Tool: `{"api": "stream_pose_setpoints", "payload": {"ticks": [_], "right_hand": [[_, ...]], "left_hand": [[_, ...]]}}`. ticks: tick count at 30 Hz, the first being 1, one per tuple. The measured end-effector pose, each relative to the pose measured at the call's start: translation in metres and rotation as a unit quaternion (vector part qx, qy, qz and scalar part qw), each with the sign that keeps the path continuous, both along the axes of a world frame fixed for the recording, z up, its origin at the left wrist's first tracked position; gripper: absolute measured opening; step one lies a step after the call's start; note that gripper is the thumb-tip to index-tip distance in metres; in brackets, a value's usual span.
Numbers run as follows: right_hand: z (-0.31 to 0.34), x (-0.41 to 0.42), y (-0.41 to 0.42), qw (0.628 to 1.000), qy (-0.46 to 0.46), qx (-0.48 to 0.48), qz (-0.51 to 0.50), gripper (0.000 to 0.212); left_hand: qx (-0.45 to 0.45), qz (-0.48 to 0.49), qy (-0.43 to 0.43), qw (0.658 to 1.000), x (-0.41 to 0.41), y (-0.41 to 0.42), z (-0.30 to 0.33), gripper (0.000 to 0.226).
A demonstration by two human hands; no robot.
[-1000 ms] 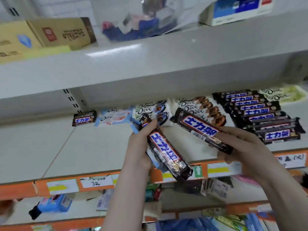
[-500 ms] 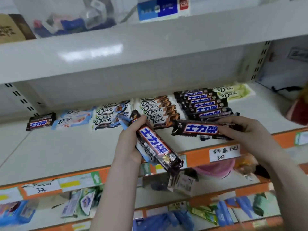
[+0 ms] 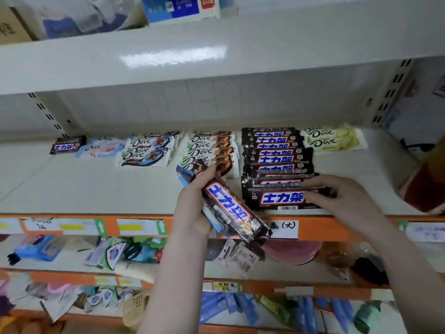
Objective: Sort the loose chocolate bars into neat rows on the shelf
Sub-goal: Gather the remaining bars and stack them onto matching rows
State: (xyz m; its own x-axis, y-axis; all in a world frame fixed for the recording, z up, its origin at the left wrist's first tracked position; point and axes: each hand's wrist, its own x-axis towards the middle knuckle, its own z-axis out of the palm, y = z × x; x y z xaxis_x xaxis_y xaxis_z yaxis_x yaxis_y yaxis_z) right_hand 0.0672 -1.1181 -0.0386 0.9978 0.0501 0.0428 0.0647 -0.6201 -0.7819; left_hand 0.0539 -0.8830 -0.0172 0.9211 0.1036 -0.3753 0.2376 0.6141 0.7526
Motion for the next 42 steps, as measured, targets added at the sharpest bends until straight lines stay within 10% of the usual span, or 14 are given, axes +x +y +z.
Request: {"api": "stream_pose_setpoints", "payload": {"ticks": [8, 28, 34, 42], "right_hand": [[-0.010, 0.005, 0.007, 0.976, -0.119, -0.179, 0.031, 0.053], [-0.016, 0.016, 0.028, 0.943, -0.197, -0.267, 0.011, 0.038], [-0.010, -0.005, 0.044, 0.959, -0.243, -0.142, -0.021, 0.018], [0.004, -0.028, 0.074, 0.991, -0.027, 0.046, 0.120, 0.025]], "left_hand": [[0.019, 0.003, 0.013, 1.000, 0.007, 0.000, -0.001, 0.017], [0.017, -0.054, 0.018, 0.998, 0.013, 0.008, -0.007, 0.020], [0.025, -0.033, 0.026, 0.999, 0.014, 0.007, -0.013, 0.018], [0.010, 0.009, 0.015, 1.000, 0.017, 0.001, -0.021, 0.032]]}}
